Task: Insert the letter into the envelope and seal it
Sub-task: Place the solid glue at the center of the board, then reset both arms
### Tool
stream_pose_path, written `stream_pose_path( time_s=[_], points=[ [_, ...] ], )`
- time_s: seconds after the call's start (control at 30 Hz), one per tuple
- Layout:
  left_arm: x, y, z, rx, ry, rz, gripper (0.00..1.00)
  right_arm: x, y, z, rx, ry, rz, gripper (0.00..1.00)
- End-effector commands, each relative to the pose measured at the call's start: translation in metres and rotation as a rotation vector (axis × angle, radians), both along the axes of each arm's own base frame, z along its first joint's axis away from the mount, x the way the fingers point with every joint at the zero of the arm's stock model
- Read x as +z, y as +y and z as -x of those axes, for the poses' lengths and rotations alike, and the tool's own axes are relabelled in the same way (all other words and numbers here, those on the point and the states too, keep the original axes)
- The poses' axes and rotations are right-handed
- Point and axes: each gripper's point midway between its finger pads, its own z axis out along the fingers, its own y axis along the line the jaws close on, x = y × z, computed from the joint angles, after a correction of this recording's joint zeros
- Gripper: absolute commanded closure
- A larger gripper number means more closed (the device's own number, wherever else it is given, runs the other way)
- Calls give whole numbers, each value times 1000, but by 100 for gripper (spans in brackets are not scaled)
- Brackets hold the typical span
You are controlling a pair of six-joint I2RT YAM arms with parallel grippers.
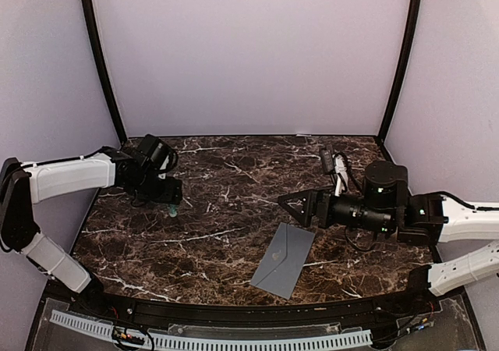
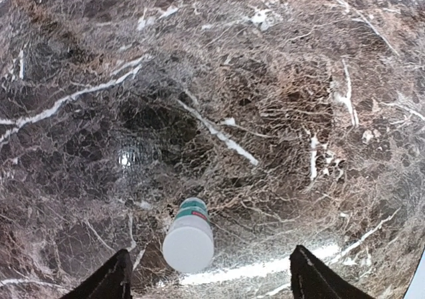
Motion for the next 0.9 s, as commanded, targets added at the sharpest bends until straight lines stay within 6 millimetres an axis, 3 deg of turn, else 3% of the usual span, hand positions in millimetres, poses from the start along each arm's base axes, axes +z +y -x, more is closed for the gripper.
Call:
stream_pose_path(
  time_s=[0.0, 0.07, 0.23, 0.37, 0.4, 0.43, 0.5, 0.53, 0.57, 0.6, 0.63, 0.67, 0.7, 0.73, 0.87],
  points=[
    [43, -7, -8, -18, -119, 84, 15, 2, 0, -10, -39, -7, 47, 7],
    [51, -7, -12, -20, -143, 100, 12, -6, 1, -16, -53, 2, 112, 2],
    [57, 5, -29, -7, -165, 184, 10, -26, -8, -49, -93, 50, 214, 2],
    [61, 31, -46, 40, -211, 289, 10, -41, -38, -90, -150, 89, 222, 1],
    [62, 49, -53, 84, -241, 313, 10, -45, -47, -99, -161, 98, 216, 1],
    [64, 53, -54, 92, -252, 355, 10, -50, -61, -111, -189, 109, 213, 1],
    [65, 83, -61, 173, -300, 411, 9, -58, -90, -133, -248, 126, 212, 1],
    [61, 107, -64, 230, -331, 433, 10, -63, -108, -144, -284, 135, 214, 1],
    [71, 121, -70, 267, -391, 462, 10, -67, -125, -153, -318, 142, 214, 1],
    [61, 141, -66, 335, -390, 485, 10, -72, -144, -162, -361, 153, 212, 1],
    [70, 152, -69, 351, -451, 497, 9, -75, -163, -170, -398, 161, 206, 2],
    [59, 172, -63, 413, -458, 495, 9, -79, -181, -177, -434, 167, 200, 1],
    [66, 180, -64, 426, -511, 490, 9, -82, -199, -182, -470, 171, 192, 2],
    [55, 195, -57, 480, -518, 455, 9, -84, -215, -187, -511, 170, 191, 1],
    [52, 229, -40, 587, -627, 298, 9, -80, -273, -196, -688, 87, 219, 1]
  ],
)
